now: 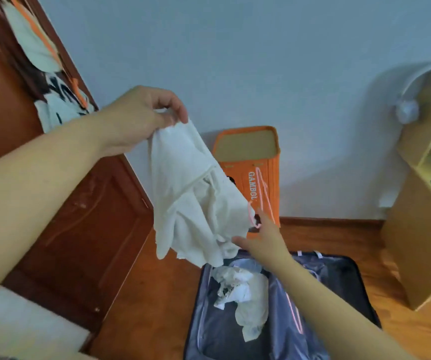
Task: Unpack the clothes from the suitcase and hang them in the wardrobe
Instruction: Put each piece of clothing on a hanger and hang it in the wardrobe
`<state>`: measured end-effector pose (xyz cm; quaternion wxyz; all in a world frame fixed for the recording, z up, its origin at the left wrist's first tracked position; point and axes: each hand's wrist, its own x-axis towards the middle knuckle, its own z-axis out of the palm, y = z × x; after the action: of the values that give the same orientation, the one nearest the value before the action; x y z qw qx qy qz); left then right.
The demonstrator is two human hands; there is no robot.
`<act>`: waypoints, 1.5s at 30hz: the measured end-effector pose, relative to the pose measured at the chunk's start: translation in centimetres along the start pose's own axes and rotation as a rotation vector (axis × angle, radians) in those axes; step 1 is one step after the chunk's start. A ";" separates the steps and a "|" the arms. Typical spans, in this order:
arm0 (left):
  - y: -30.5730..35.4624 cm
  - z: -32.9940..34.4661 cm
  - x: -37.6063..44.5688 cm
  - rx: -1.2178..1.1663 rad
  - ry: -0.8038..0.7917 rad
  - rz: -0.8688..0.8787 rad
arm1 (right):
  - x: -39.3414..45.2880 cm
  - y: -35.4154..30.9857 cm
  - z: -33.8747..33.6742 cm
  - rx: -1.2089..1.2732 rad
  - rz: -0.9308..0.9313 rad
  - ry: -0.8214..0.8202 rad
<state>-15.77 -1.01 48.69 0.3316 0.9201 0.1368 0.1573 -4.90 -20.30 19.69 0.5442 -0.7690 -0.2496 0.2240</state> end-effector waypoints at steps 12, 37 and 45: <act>-3.6 -6.5 -11.0 0.655 0.019 -0.203 | -4.7 -14.2 -15.2 -0.126 -0.126 0.108; -5.3 17.3 -18.1 -1.064 0.546 -0.569 | -6.7 -24.1 -21.9 0.230 0.173 0.191; 3.5 10.6 -16.4 -0.433 -0.033 -0.285 | -6.1 -20.9 -25.9 0.154 0.200 0.302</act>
<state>-26.16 -15.47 39.98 0.5418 0.8016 0.2227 0.1195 3.44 -37.00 47.96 0.6077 -0.7710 -0.0699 0.1774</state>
